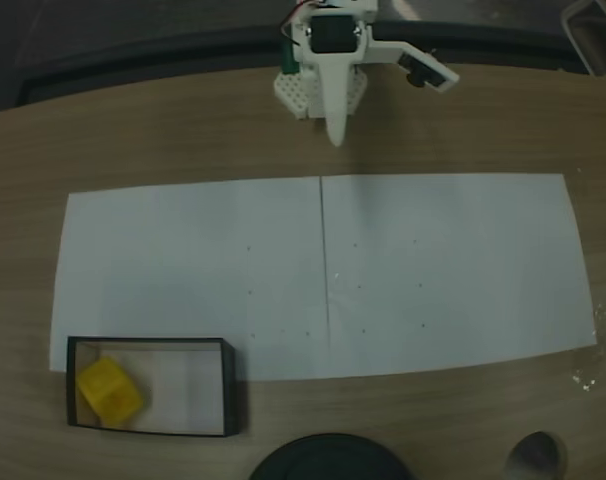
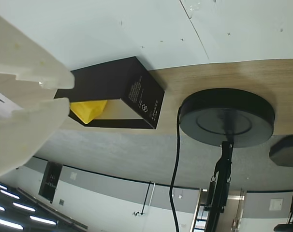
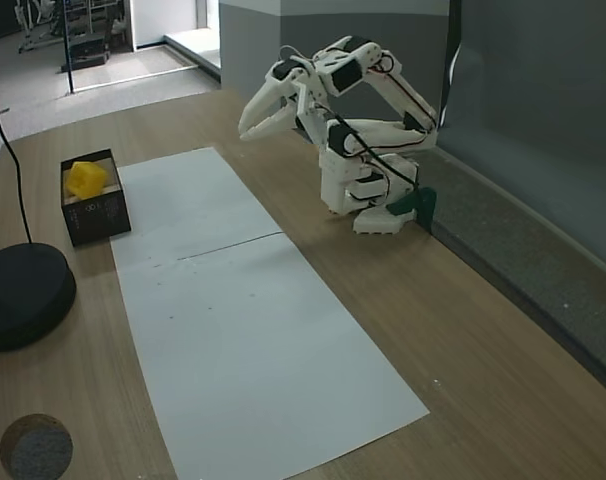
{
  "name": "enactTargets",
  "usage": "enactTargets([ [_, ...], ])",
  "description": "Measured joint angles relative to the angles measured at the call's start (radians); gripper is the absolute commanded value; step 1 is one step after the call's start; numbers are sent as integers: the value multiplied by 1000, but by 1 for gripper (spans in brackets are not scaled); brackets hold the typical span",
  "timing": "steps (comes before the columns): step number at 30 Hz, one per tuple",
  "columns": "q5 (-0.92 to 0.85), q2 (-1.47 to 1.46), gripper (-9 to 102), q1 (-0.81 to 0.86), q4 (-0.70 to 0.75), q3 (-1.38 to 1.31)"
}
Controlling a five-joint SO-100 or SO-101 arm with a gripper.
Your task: Grab a yellow square and put it in the box.
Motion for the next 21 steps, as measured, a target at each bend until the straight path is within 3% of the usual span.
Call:
enactTargets([
  [17, 0, 114, 0, -3, -77, 451],
  [21, 0, 114, 0, -2, 11, 489],
])
